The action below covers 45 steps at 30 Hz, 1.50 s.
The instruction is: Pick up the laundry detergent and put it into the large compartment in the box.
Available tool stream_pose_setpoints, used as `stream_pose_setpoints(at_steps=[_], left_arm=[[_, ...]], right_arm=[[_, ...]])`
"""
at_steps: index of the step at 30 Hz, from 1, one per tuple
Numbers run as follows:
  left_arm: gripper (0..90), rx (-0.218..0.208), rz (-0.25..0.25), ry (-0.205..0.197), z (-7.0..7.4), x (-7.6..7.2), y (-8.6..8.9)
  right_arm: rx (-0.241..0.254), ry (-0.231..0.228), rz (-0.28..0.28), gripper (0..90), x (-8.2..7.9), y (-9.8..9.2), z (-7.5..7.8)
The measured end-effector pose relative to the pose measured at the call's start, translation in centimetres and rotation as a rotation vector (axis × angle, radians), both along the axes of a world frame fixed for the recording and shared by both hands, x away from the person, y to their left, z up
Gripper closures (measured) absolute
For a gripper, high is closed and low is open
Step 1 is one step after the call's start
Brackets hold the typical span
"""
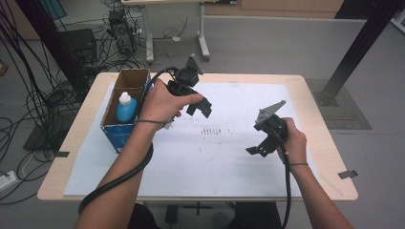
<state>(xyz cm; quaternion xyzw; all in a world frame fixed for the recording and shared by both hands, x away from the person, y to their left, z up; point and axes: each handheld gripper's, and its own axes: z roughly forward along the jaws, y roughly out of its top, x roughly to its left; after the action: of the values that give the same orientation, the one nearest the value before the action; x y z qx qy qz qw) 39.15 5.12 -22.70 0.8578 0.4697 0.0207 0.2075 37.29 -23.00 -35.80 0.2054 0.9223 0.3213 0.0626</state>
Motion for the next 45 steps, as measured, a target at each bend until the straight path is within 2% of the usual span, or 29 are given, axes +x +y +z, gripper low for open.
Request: stream_pose_setpoints(at_steps=[10, 23, 45], left_arm=[[9.3, -0.008, 0.000, 0.043, -2.6, 0.0, -0.1], [9.4, -0.023, 0.003, 0.054, -3.1, -0.5, -0.1], [9.6, -0.037, 0.022, 0.063, -3.8, -0.4, 0.4]], right_arm=[[0.001, -0.002, -0.003, 1.4, 0.1, -0.1, 0.1], [0.000, -0.013, -0.017, 1.4, -0.4, -0.3, 1.2], [0.000, -0.010, -0.017, 1.4, -0.3, -0.6, 0.7]])
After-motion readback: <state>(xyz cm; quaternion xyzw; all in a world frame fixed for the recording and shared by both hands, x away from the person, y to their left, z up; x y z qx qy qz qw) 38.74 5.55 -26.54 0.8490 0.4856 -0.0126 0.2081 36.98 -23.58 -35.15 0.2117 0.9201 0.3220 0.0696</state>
